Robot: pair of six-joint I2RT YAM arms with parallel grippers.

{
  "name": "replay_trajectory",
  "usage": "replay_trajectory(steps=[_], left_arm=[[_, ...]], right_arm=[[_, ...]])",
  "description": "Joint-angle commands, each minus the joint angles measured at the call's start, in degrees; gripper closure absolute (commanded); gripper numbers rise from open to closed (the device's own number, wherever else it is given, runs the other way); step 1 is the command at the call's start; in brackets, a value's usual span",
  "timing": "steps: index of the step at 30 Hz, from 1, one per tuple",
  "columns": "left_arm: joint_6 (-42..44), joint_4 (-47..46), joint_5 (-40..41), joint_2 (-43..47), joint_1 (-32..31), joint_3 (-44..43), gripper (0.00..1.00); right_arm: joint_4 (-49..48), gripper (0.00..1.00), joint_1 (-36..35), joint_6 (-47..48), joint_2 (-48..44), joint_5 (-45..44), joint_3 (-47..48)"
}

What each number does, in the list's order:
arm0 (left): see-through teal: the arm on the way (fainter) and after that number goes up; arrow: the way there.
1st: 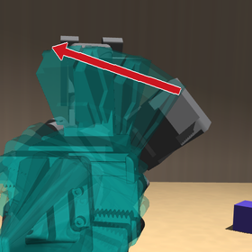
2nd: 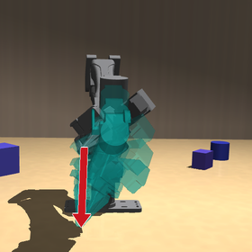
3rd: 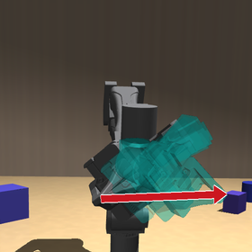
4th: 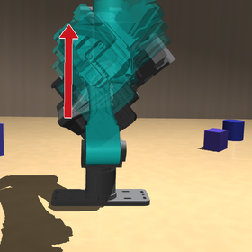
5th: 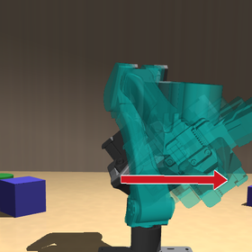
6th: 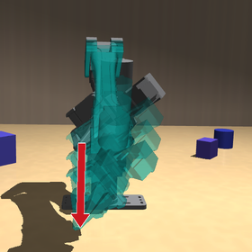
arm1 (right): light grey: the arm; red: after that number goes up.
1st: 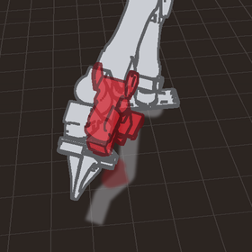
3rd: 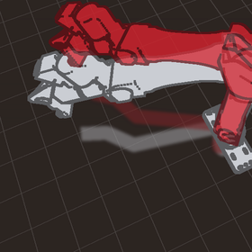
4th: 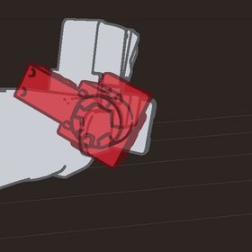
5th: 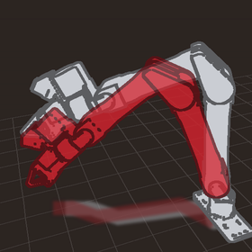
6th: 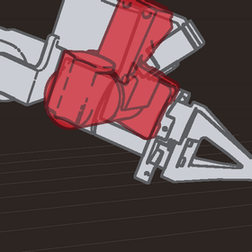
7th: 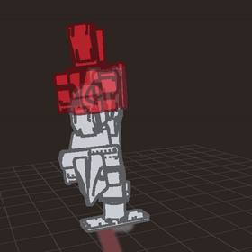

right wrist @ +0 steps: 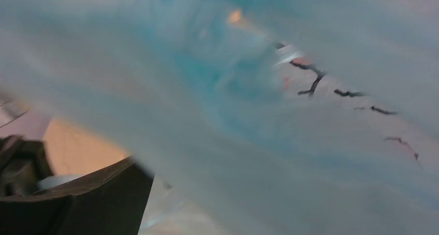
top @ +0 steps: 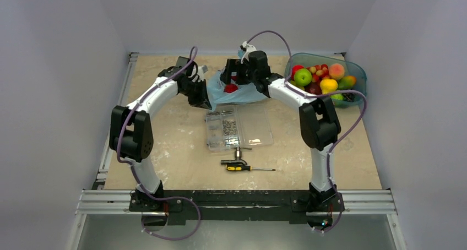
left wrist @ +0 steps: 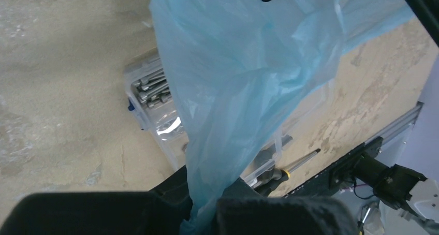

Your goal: Take the fake fruits out of the plastic bag

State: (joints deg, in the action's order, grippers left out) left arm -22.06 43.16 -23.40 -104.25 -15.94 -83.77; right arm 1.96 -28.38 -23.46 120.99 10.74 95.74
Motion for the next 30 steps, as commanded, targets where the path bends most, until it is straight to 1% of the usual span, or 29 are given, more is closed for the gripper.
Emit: replay_trajectory(steps=[1, 2, 3, 5, 7, 9, 10, 11, 12, 13, 14, 15, 18, 20, 23, 25, 27, 28, 30], left_arm=[[-1.7, -3.9, -8.0, 0.3, -0.3, -0.4, 1.0], [-1.7, -4.1, -7.7, 0.8, -0.3, -0.2, 1.0], [-1.5, -4.1, -6.8, 1.5, -0.3, -0.1, 1.0], [-1.0, -3.9, -4.5, 2.8, -0.3, 0.2, 1.0], [-0.9, -4.3, -2.9, 4.1, -0.1, 0.6, 1.0], [-1.4, -4.7, -1.7, 5.1, -0.1, 1.1, 1.0], [-1.8, -4.7, -1.1, 5.5, -0.1, 1.3, 1.0], [-2.0, -4.9, -0.6, 5.8, -0.1, 1.6, 1.0], [-2.2, -4.8, 0.2, 5.9, 0.0, 1.6, 1.0], [-2.3, -4.5, 1.0, 5.9, 0.0, 1.6, 1.0], [-2.5, -4.3, 1.7, 5.7, 0.1, 1.6, 1.0], [-2.7, -4.3, 2.1, 5.4, 0.2, 1.6, 1.0], [-2.3, -3.2, 2.9, 3.1, 0.4, 0.9, 1.0], [-1.4, -1.0, 3.7, 1.0, 0.6, -0.8, 1.0], [-1.1, -0.4, 5.0, -0.2, 1.0, -1.1, 1.0], [-0.9, -0.1, 5.1, -0.1, 1.0, -1.1, 1.0], [-0.9, -0.5, 4.5, 0.7, 1.0, -0.7, 1.0], [-0.8, -0.6, 4.1, 1.2, 1.0, -0.6, 1.0], [-0.3, -1.1, 2.4, 2.4, 1.0, -0.6, 1.0]], right_arm=[[-14.1, 0.01, 0.2, -2.8, -8.4, 5.3, -7.3], [-12.8, 0.02, 0.1, -3.2, -9.0, 3.0, -7.2], [-10.5, 0.05, 0.1, -3.6, -9.5, 0.5, -6.8], [-7.0, 0.17, 0.1, -3.2, -10.5, -2.0, -7.9], [-8.7, 0.27, -0.1, -2.0, -12.8, -2.9, -13.3], [-12.1, 0.37, -0.2, -1.8, -14.9, -6.5, -19.8], [-13.1, 0.42, -0.2, -1.9, -15.1, -6.4, -21.6], [-12.6, 0.47, -0.1, -1.4, -14.7, -7.7, -22.4], [-11.3, 0.52, -0.1, 0.1, -14.1, -10.9, -22.9], [-10.2, 0.62, -0.2, 1.2, -13.3, -14.3, -23.2], [-9.6, 0.68, -0.2, 2.2, -12.6, -16.0, -23.9], [-11.7, 0.71, -0.2, 3.3, -11.9, -17.1, -25.3], [-19.5, 0.72, -0.1, 5.2, -9.9, -16.4, -30.1], [-21.8, 0.72, -0.1, 7.6, -8.8, -17.2, -30.3], [-23.9, 0.71, -0.2, 9.6, -7.7, -19.9, -29.1], [-21.7, 0.69, -0.2, 9.7, -6.8, -20.7, -26.2], [-15.6, 0.67, -0.2, 9.2, -6.8, -20.7, -20.9], [-12.8, 0.63, -0.4, 8.7, -7.7, -19.2, -19.5], [-10.4, 0.51, -1.2, 6.1, -10.8, -17.0, -19.1]])
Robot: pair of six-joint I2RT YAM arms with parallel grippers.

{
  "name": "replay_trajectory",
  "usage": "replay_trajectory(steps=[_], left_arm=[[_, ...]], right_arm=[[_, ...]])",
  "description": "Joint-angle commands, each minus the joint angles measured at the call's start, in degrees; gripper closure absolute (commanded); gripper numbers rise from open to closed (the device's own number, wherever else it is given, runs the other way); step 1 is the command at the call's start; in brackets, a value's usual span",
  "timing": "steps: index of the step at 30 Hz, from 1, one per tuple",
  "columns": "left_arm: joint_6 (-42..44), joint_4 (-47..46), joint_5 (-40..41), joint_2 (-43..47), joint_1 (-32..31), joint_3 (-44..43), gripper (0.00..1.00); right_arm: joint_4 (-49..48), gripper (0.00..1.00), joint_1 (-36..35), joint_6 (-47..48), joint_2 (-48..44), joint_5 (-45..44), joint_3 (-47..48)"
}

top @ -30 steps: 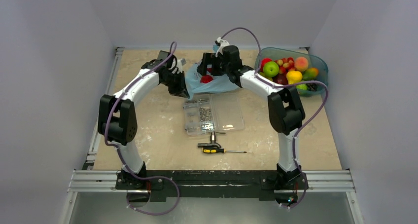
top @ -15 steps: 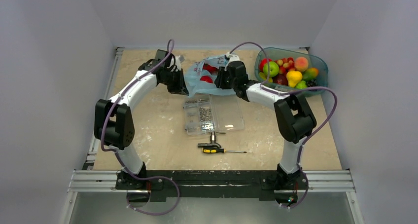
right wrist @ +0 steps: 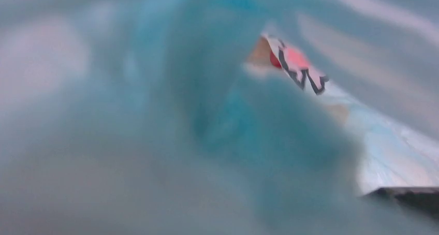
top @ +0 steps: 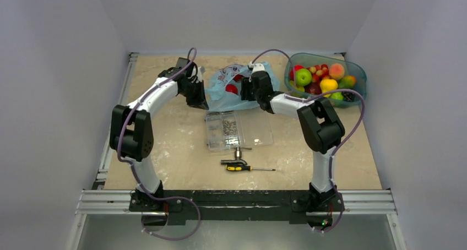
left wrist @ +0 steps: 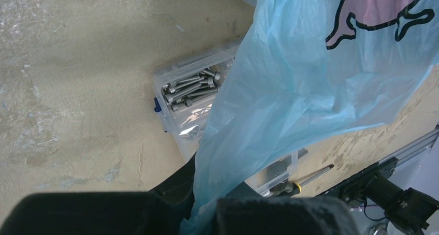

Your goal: Take the fake fruits out of the plastic bag

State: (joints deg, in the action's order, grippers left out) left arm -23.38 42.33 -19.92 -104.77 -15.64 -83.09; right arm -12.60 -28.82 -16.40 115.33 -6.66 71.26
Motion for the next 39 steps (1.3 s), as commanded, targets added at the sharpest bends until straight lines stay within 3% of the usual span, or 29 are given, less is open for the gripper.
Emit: replay_trajectory(steps=[1, 4, 10, 17, 23, 29, 34, 39], left_arm=[[1.1, -0.7, -1.7, 3.9, 0.7, -1.0, 1.0], [0.6, -2.6, -2.8, 6.6, 0.7, 0.6, 1.0], [0.5, -1.9, -3.7, 6.3, 0.7, 0.4, 1.0], [1.1, -1.5, -1.8, 8.3, 0.5, 0.9, 1.0], [1.7, -1.1, -1.1, 8.6, -0.2, 1.1, 1.0], [1.8, -0.8, -1.3, 7.9, -0.8, 0.8, 1.0], [1.8, -0.8, -1.5, 7.8, -1.0, 0.7, 1.0], [1.8, -0.8, -1.7, 7.3, -1.3, 0.5, 1.0]], right_arm=[[5.1, 0.46, -1.1, -2.7, -6.8, 1.0, 5.2], [8.6, 0.38, -1.8, -6.7, -10.6, 2.6, 4.8], [3.9, 0.37, -2.8, -9.4, -14.2, 4.5, 1.0], [2.9, 0.67, -2.9, -9.0, -6.8, 6.5, 8.3], [5.2, 0.68, -2.9, -4.4, 2.2, 9.1, 16.5], [7.1, 0.61, -3.0, -0.8, 7.3, 12.5, 20.4], [5.2, 0.37, -3.0, 0.2, 8.2, 13.8, 19.1], [4.3, 0.23, -3.5, 1.4, 9.5, 15.5, 19.9]])
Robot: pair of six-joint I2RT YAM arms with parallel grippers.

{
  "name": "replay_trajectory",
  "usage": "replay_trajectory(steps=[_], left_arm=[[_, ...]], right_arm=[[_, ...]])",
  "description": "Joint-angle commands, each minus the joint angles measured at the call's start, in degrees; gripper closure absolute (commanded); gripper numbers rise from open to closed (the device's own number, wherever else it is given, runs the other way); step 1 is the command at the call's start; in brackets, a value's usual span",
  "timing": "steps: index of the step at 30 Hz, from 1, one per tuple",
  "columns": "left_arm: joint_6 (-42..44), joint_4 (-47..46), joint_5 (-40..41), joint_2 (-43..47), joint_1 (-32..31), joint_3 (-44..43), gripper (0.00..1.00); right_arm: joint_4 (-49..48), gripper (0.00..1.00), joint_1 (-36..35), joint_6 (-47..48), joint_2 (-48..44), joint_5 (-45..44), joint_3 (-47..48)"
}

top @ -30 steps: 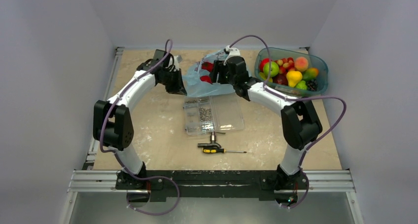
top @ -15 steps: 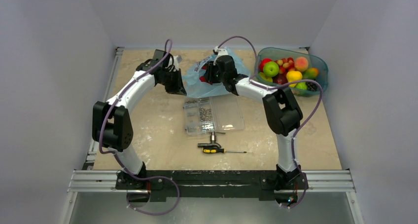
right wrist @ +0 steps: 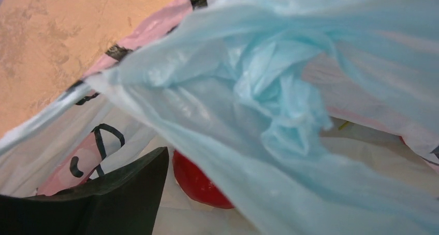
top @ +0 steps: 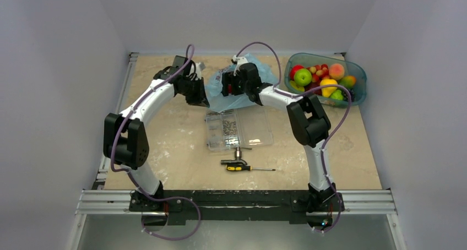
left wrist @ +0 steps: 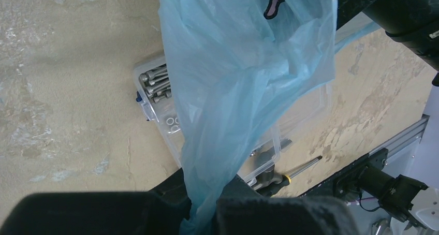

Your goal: Take the fake fruits out of the plastic bag

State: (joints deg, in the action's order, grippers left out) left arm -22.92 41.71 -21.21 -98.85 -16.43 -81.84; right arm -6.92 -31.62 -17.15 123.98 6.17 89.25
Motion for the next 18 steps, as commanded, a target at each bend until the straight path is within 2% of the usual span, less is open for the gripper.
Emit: replay_trajectory(steps=[1, 5, 11, 18], left_arm=[[1.3, -0.2, -0.4, 1.3, -0.6, -0.7, 1.0], [1.3, -0.1, -0.6, 1.0, -0.8, -0.8, 1.0], [1.4, -0.1, -0.6, 0.9, -0.9, -0.8, 1.0], [1.1, -0.7, -1.0, 0.8, -0.9, -0.8, 1.0]], right_arm=[[-1.1, 0.21, -0.8, 2.2, 1.4, 2.5, 2.4], [-0.5, 0.17, -1.1, 2.7, 3.5, 1.6, 4.3], [1.0, 0.19, -1.1, 2.4, 5.1, -0.9, 7.0], [-0.3, 0.46, -1.2, -0.9, 0.6, -1.7, 5.4]])
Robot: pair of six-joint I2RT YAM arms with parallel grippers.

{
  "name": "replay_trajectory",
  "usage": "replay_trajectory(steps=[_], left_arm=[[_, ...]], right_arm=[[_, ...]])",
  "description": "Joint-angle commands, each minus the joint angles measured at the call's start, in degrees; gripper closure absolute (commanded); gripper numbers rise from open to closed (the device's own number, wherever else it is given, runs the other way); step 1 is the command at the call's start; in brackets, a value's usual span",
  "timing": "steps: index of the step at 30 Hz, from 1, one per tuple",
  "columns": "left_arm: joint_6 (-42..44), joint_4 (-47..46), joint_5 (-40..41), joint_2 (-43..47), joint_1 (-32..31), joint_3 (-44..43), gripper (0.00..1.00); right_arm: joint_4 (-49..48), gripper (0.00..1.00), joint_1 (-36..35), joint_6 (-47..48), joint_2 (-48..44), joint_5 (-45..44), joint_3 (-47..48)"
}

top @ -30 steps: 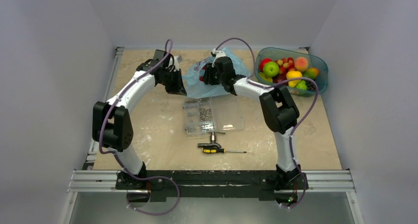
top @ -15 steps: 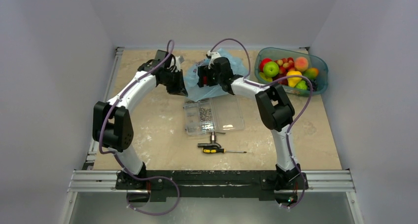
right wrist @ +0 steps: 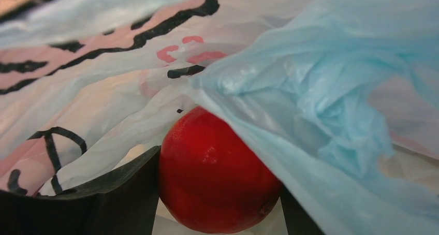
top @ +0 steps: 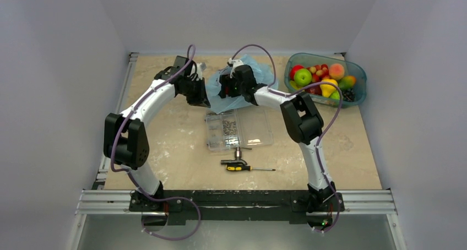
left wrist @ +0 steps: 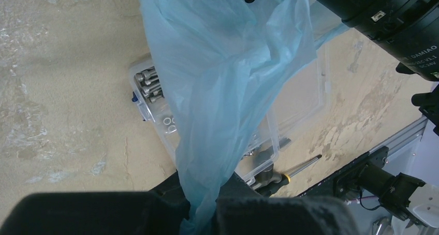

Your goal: Take the fake fruits out of the plastic bag

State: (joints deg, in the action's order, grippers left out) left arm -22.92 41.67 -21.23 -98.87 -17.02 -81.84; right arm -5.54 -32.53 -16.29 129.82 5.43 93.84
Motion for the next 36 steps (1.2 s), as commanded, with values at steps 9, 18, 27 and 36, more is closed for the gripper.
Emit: replay_trajectory(steps=[9, 18, 27, 36], left_arm=[[0.9, -1.2, -0.9, 1.4, 0.0, -0.8, 1.0], [0.9, -1.5, 0.1, 2.4, 0.6, -0.5, 1.0], [0.2, -1.9, -1.2, 2.1, 0.9, -0.5, 1.0], [-0.2, -2.4, -2.7, 1.6, 0.9, -0.6, 1.0]], right_arm=[[-4.3, 0.61, 0.9, -6.6, -14.1, -0.4, -4.8], [-3.0, 0.64, 3.2, -8.7, -17.2, -1.9, -7.6], [-3.7, 0.74, 3.9, -6.8, -25.9, 4.3, -13.1], [-2.4, 0.84, 6.2, -7.0, -35.6, 5.5, -13.6]])
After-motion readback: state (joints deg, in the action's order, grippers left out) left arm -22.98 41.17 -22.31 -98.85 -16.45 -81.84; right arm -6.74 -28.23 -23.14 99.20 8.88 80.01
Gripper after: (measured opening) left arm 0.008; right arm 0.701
